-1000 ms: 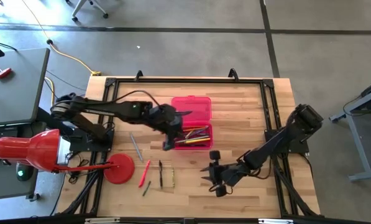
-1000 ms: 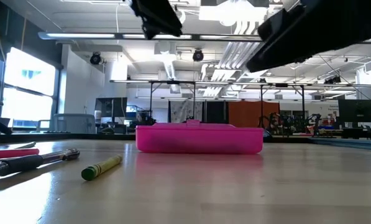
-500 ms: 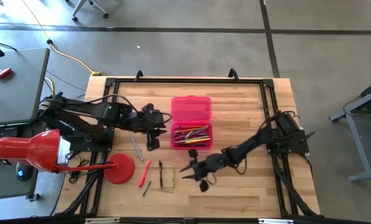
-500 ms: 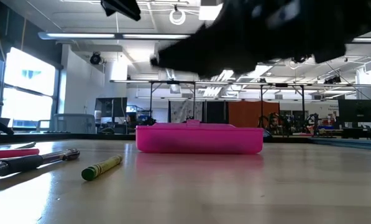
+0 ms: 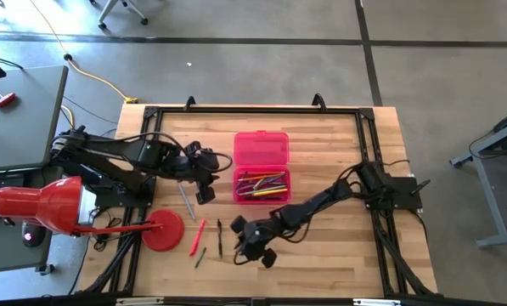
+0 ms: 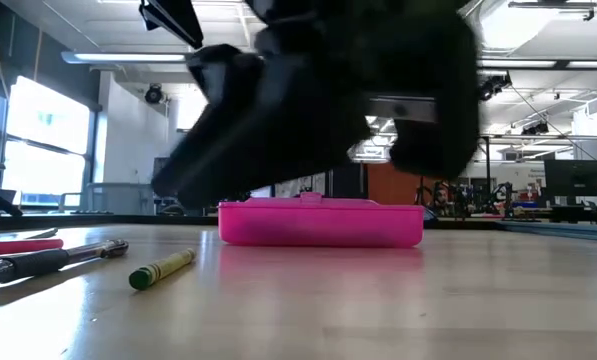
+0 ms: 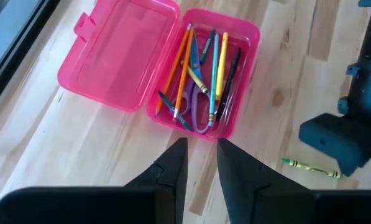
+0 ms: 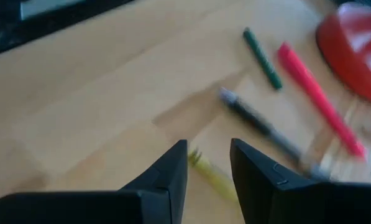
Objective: Pick & place school supplies into a supply box
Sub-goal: Put the green crayon into the pink supply box
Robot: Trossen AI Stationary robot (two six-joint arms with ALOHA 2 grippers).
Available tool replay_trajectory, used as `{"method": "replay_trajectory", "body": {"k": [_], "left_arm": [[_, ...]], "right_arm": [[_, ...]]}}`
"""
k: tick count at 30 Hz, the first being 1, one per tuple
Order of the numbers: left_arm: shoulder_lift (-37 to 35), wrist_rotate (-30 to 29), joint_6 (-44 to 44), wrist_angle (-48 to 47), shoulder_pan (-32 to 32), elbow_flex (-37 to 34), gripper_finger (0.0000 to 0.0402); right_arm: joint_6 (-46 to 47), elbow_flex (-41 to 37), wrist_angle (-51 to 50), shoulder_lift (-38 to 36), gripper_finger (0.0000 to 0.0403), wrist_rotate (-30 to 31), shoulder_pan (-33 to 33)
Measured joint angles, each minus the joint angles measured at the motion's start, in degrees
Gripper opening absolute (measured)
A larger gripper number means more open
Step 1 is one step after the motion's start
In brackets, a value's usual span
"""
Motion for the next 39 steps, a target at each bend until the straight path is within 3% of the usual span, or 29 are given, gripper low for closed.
{"method": "replay_trajectory", "body": {"k": [8,19,23,29,35,39], "left_arm": [[0.0,0.8,0.1,-0.3,0.0,0.0,0.0117],[0.0,2.8,0.3,-0.6,0.0,0.0,0.0117],[0.0,2.8,0.3,-0.6,0.0,0.0,0.0117],[0.0,2.1,0.3,-0.6,0.0,0.0,0.0117],[0.0,1.7,0.3,-0.6,0.0,0.0,0.0117],[0.0,1.7,0.3,-0.6,0.0,0.0,0.0117]], "right_arm": [[-2.7,7.2,-2.8,5.2,0.01,-8.2,-2.7],[-5.7,7.3,-5.1,7.3,0.0099,-8.1,-3.8],[-2.0,7.3,-5.7,7.3,0.0075,-8.0,-3.8],[2.1,7.4,-9.0,7.3,0.0008,-8.3,-3.6],[5.5,7.2,-13.6,4.0,0.0009,-4.6,-1.5],[7.5,7.3,-23.7,-2.0,0.0008,4.5,-0.8]]}}
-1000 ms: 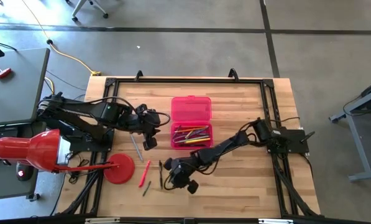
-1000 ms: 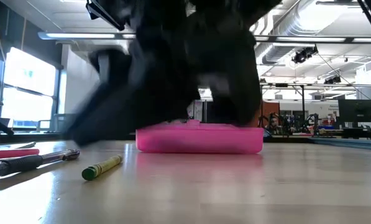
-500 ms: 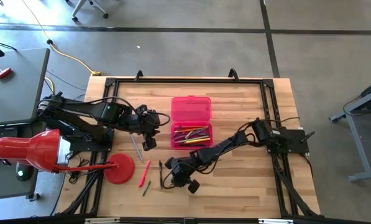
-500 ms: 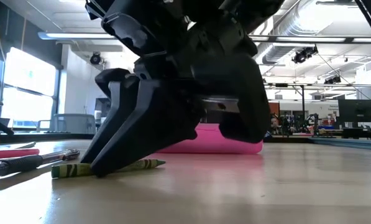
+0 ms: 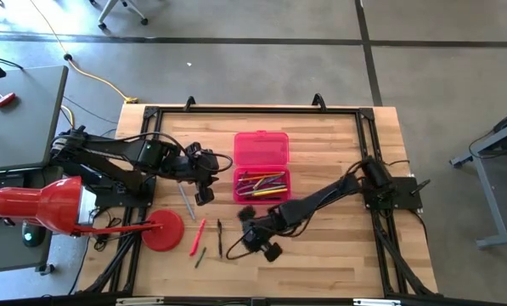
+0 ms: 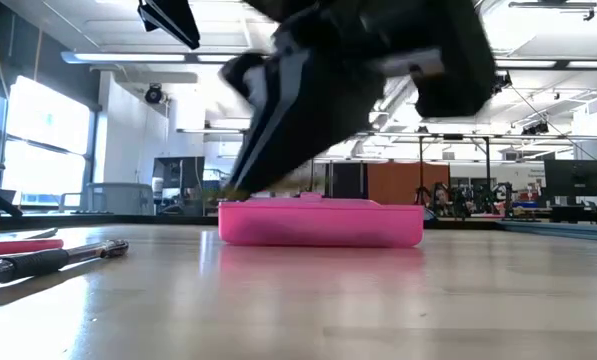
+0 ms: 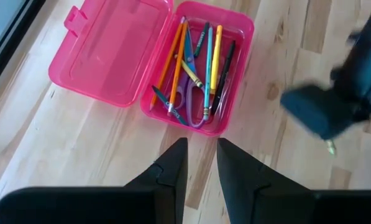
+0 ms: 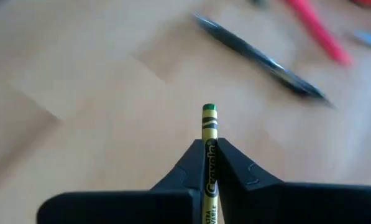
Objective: Pick & place school supplies into a supply box
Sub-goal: Put the green crayon into the pink supply box
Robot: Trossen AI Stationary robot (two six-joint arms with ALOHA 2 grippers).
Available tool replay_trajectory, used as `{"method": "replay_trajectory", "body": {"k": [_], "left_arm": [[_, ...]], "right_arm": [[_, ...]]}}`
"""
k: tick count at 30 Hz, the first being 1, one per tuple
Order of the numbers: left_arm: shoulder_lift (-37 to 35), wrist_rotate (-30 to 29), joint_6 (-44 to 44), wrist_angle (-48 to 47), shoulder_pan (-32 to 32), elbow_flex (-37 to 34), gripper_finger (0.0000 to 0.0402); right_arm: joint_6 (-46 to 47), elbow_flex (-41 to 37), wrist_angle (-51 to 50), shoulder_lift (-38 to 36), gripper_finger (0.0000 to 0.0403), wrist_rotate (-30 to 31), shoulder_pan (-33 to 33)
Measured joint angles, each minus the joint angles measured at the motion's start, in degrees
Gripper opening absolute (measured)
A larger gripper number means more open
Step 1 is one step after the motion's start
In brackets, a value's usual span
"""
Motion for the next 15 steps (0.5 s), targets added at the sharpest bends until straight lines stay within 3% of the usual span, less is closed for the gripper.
{"method": "replay_trajectory", "body": {"k": [4,8,12,15], "left_arm": [[0.0,0.0,0.0,0.2,0.0,0.0,0.0117],[0.0,0.0,-0.3,0.5,0.0,0.0,0.0117],[0.0,-0.3,-0.9,0.5,0.0,0.0,0.0117],[0.0,-0.3,-1.6,0.1,0.0,0.0,0.0117]], "right_arm": [[1.0,-0.1,-12.1,-4.2,0.0005,13.2,-0.3],[2.6,0.0,-17.0,-7.3,0.0005,23.1,-2.6],[9.1,-0.5,-17.1,-7.1,0.0007,24.4,-6.9],[15.2,-3.2,-14.1,-7.2,0.0006,20.9,-10.5]]}}
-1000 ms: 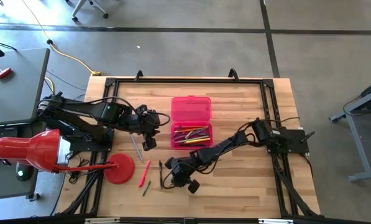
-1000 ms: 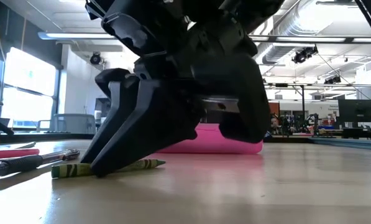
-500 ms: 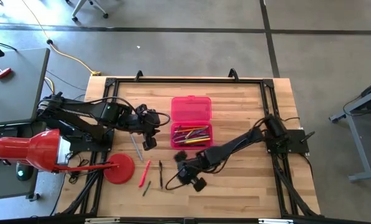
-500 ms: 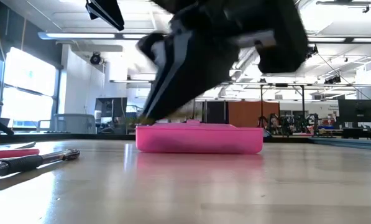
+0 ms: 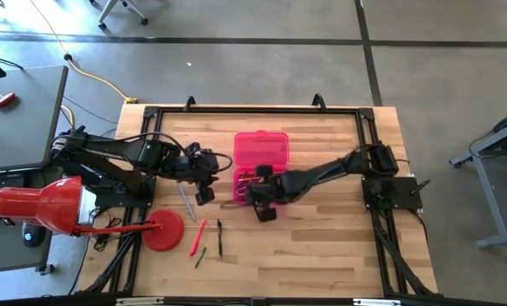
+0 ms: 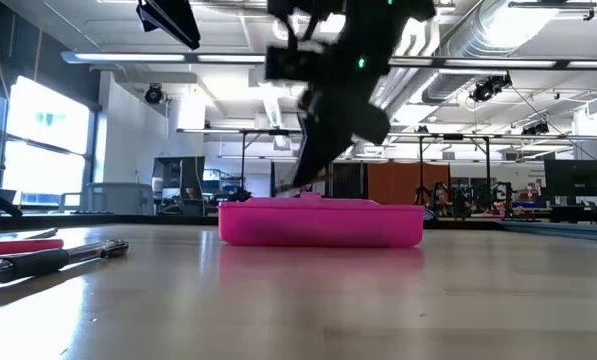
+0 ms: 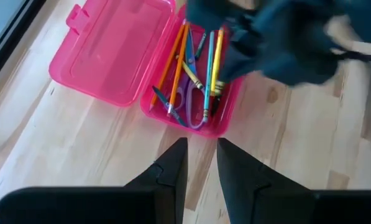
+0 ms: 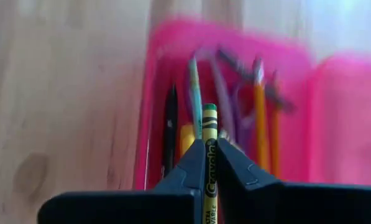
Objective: Pick & place school supplies into a supply box
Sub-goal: Put the green crayon into the pink supply box, then put the light blue pencil into the pink supply box
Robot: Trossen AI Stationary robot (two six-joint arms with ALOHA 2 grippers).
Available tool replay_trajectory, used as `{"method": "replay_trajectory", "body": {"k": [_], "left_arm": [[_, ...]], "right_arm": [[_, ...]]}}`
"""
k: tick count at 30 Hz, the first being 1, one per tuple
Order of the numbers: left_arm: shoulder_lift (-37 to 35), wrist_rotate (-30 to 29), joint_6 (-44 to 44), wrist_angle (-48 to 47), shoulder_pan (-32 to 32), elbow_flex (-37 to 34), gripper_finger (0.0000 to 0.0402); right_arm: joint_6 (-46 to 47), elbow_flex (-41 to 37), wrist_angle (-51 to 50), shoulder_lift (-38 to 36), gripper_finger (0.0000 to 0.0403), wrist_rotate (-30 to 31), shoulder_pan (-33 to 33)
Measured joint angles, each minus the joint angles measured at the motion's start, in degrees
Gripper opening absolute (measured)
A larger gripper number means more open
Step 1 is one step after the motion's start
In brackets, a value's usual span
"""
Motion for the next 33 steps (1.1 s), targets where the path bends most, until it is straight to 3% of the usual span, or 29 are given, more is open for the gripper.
{"method": "replay_trajectory", "body": {"k": [4,7,13,18,25,33], "left_arm": [[0.0,1.0,-0.5,-1.7,0.0,0.0,0.0117],[0.0,1.8,-3.0,-5.1,0.0,0.0,0.0117],[0.8,1.7,-18.7,-18.3,-0.4,0.0,0.0117],[1.4,-3.2,-29.2,-26.0,-3.3,-1.7,0.0117],[1.7,-1.6,-48.2,-19.5,-8.9,-14.7,0.0117],[1.6,1.8,-57.8,0.2,-9.7,-30.1,0.0117]], "right_arm": [[5.4,-4.0,2.6,0.0,0.0012,-5.5,-3.4],[6.7,-6.6,5.0,0.0,0.0028,-5.2,-4.5],[6.4,-8.7,5.8,0.0,0.0071,-1.7,-4.8],[6.3,-8.9,6.5,0.0,0.0104,0.2,-4.1],[6.3,-8.6,6.3,0.0,0.0125,1.3,-2.3],[6.2,-8.6,6.2,0.0,0.0126,1.9,0.7]]}}
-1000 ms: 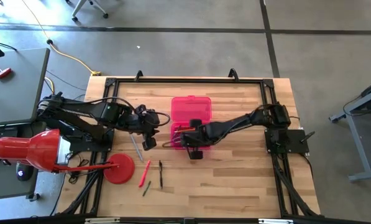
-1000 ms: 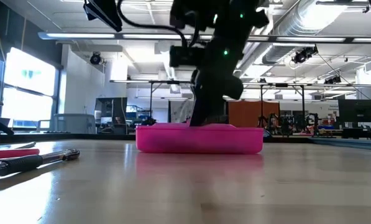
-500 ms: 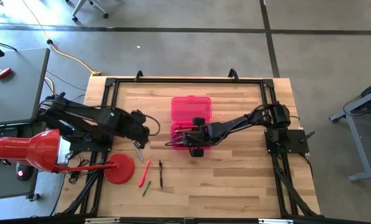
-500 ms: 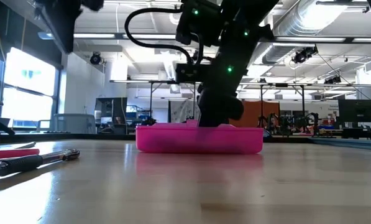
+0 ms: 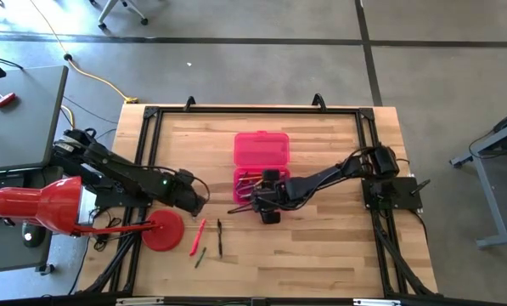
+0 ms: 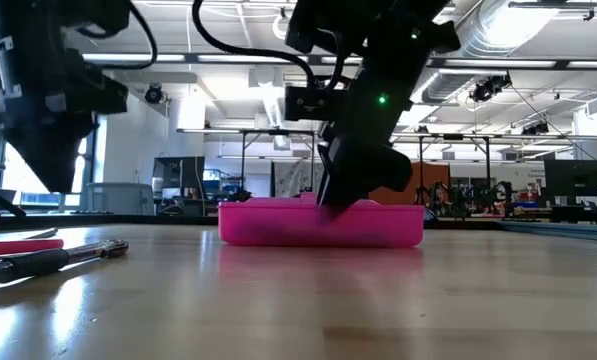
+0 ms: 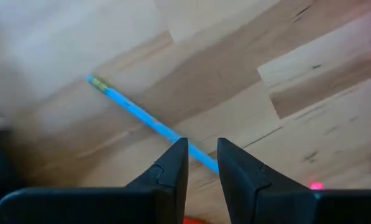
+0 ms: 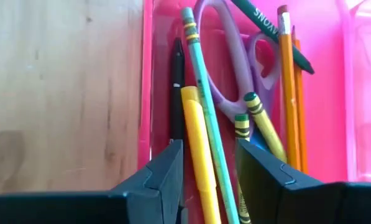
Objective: Pick & place school supplies into a supply box
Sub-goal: Put the light blue pencil into the pink supply box
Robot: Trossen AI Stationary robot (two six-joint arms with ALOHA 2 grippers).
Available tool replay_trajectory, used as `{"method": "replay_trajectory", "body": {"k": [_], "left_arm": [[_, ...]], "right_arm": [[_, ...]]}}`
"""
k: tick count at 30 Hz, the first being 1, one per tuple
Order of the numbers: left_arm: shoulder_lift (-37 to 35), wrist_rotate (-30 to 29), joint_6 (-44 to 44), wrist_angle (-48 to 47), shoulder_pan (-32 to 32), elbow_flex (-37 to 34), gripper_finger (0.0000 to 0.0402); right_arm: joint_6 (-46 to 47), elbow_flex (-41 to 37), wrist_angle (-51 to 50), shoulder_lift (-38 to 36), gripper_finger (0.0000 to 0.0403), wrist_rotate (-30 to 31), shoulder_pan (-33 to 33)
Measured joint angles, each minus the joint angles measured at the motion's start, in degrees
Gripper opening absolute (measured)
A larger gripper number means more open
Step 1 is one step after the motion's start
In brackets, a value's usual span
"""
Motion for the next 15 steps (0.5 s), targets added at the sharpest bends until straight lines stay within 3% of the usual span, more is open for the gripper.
{"method": "replay_trajectory", "body": {"k": [15], "left_arm": [[0.0,0.6,-16.9,3.8,0.0,-7.8,0.0117]], "right_arm": [[0.0,0.0,0.4,-0.4,0.0126,5.4,1.5]]}}
